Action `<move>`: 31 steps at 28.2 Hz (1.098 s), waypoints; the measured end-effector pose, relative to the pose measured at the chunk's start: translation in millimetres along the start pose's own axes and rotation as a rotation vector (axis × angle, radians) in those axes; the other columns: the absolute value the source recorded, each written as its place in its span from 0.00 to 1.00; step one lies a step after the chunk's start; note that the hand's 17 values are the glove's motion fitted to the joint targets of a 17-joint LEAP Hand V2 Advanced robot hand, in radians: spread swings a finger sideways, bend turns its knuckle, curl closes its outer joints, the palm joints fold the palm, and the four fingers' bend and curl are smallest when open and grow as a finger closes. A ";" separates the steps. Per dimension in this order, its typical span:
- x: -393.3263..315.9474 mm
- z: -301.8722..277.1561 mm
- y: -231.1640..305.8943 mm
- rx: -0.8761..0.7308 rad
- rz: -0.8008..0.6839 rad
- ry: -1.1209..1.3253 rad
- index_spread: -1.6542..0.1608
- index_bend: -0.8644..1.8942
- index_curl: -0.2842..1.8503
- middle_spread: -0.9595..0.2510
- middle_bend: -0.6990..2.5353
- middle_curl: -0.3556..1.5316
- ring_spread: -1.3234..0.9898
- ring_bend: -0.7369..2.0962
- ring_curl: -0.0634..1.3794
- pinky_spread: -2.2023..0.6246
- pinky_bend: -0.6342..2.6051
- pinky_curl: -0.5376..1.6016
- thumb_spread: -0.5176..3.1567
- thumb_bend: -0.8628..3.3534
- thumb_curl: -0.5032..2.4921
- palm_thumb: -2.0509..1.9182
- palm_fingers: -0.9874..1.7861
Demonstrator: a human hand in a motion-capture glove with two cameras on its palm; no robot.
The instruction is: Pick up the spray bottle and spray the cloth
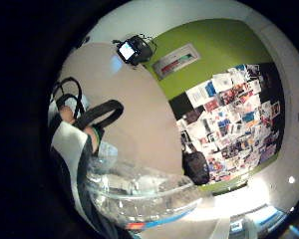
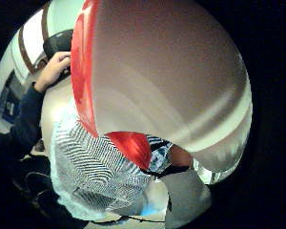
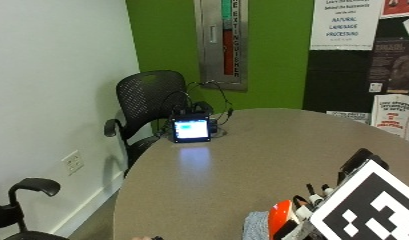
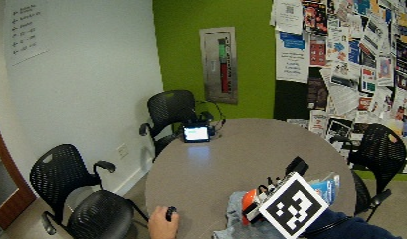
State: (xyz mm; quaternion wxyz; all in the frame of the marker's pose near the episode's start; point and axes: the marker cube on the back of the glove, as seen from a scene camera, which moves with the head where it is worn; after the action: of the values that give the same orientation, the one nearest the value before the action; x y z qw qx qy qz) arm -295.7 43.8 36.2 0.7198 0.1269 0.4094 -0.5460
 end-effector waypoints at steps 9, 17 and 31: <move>14.1 -14.5 -12.1 0.069 0.058 -0.042 0.75 0.38 0.43 0.65 0.41 0.48 0.47 0.50 0.38 0.67 0.38 0.46 0.30 0.20 0.43 0.73 0.84; 54.8 -41.2 -31.6 0.161 0.275 -0.456 0.75 0.38 0.43 0.65 0.41 0.48 0.47 0.50 0.38 0.67 0.38 0.45 0.29 0.20 0.43 0.73 0.84; 145.0 -24.8 -56.8 0.304 0.755 -1.345 0.75 0.38 0.43 0.66 0.41 0.47 0.47 0.49 0.37 0.67 0.38 0.45 0.30 0.20 0.43 0.73 0.83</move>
State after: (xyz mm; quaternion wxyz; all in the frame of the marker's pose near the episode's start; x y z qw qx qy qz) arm -347.5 -60.6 -70.1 0.9247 -0.0032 -0.2645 -0.2739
